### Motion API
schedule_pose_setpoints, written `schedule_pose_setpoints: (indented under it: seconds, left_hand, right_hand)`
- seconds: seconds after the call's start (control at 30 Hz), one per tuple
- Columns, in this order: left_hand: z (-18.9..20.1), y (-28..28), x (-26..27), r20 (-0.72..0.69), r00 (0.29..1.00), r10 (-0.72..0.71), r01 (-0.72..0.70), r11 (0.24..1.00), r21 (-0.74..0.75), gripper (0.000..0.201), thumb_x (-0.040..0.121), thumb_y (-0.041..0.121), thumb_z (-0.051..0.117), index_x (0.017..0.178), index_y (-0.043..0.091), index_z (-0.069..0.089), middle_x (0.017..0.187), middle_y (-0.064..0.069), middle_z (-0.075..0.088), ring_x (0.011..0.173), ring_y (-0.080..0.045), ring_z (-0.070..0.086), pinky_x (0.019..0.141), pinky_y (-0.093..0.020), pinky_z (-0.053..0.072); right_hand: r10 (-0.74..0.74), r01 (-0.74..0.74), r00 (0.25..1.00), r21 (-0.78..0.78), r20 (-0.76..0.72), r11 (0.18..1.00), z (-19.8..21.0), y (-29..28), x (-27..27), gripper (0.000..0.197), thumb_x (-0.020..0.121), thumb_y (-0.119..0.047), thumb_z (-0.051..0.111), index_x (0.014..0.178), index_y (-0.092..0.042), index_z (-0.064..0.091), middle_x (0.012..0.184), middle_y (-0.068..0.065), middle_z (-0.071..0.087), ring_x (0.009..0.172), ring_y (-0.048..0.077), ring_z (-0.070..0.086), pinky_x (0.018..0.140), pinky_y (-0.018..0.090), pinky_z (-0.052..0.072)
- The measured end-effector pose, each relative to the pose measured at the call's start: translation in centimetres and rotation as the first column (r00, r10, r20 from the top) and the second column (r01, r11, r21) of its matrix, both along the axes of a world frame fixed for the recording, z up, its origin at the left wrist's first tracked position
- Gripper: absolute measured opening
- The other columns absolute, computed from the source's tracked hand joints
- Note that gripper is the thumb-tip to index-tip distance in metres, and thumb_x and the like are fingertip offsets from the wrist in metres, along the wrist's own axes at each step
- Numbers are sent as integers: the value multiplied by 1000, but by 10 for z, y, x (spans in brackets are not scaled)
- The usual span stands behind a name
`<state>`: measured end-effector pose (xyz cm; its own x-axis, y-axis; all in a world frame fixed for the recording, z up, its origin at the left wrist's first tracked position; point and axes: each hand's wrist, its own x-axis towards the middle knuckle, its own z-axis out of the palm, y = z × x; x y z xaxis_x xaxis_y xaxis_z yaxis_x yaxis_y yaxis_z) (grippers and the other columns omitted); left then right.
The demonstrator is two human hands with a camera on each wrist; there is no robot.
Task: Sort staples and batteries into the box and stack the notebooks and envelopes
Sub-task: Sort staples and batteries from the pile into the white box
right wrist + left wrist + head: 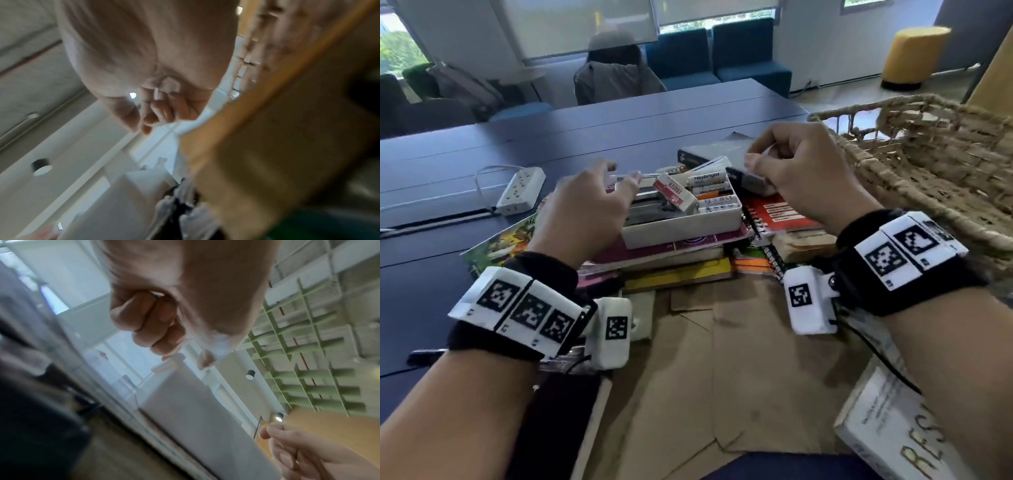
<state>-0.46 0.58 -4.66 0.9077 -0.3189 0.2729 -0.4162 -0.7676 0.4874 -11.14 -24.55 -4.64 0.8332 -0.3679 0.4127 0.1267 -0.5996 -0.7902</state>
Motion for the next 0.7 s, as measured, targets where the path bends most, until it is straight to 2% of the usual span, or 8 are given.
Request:
schedule_pose_setpoints:
  seconds: [0.07, 0.13, 0.2, 0.3, 0.4, 0.47, 0.57, 0.7]
  left_hand:
    - [5, -5, -8, 67, 997, -29, 34, 996, -82, 46, 100, 56, 49, 134, 25, 56, 80, 2, 67, 67, -18, 60, 66, -31, 46]
    - [11, -15, -20, 112, 987, -115, 132, 977, -166, 33, 101, 46, 55, 128, 26, 58, 56, 5, 56, 45, -9, 47, 49, -23, 39]
    - [18, -28, -35, 169, 960, -225, 250, 958, -144, 24, 101, 37, 59, 122, 27, 61, 49, 6, 50, 39, -5, 39, 43, -17, 35]
    - [25, -47, -59, 151, 890, -430, 433, 901, 11, 13, 98, 38, 63, 109, 32, 67, 61, 4, 61, 50, -7, 53, 53, -25, 46]
    - [23, -65, -78, 11, 773, -635, 622, 760, 190, 11, 94, 40, 64, 100, 36, 72, 75, 15, 64, 67, 0, 58, 61, -17, 40]
    - [19, -76, -84, -70, 685, -725, 704, 634, 319, 13, 93, 42, 64, 100, 38, 74, 83, 21, 63, 78, 5, 57, 67, -13, 38]
    - [10, -86, -86, -138, 602, -787, 761, 512, 399, 16, 94, 42, 65, 105, 37, 75, 89, 24, 65, 85, 7, 57, 73, -6, 39]
    - [5, -95, -88, -202, 563, -802, 792, 454, 407, 19, 91, 43, 71, 110, 37, 73, 89, 21, 66, 80, 7, 58, 69, -8, 40]
  right_hand:
    - [-30, 29, 999, 35, 34, 999, -4, -6, 2, 10, 94, -17, 71, 88, -9, 71, 58, -4, 52, 48, 4, 44, 51, 19, 46]
    - [-46, 46, 999, -22, 19, 999, -8, -14, 5, 10, 94, -20, 71, 87, -12, 71, 59, -6, 53, 49, 1, 44, 53, 16, 43]
    - [-51, 48, 998, -112, -21, 993, -10, -21, 6, 9, 92, -23, 72, 85, -18, 71, 64, -5, 59, 52, 0, 45, 53, 11, 40]
    - [-89, 89, 996, -111, 5, 990, -7, -28, 8, 9, 90, -23, 72, 83, -18, 72, 67, -3, 60, 55, 3, 47, 54, 15, 40]
    - [-159, 156, 981, 34, 111, 987, 3, -41, 6, 7, 88, -20, 71, 83, -17, 73, 69, 4, 64, 61, 8, 54, 60, 26, 48]
    - [-216, 200, 963, 108, 161, 974, 10, -53, 2, 6, 87, -22, 69, 82, -18, 72, 69, 1, 66, 63, 11, 58, 64, 29, 51]
    - [-229, 210, 958, 119, 173, 970, 16, -66, -4, 7, 84, -25, 68, 80, -20, 72, 69, 1, 68, 62, 13, 62, 65, 34, 55]
    - [-215, 216, 962, 13, 166, 976, 22, -72, -8, 8, 85, -24, 69, 81, -19, 74, 74, 6, 72, 67, 20, 66, 70, 36, 59]
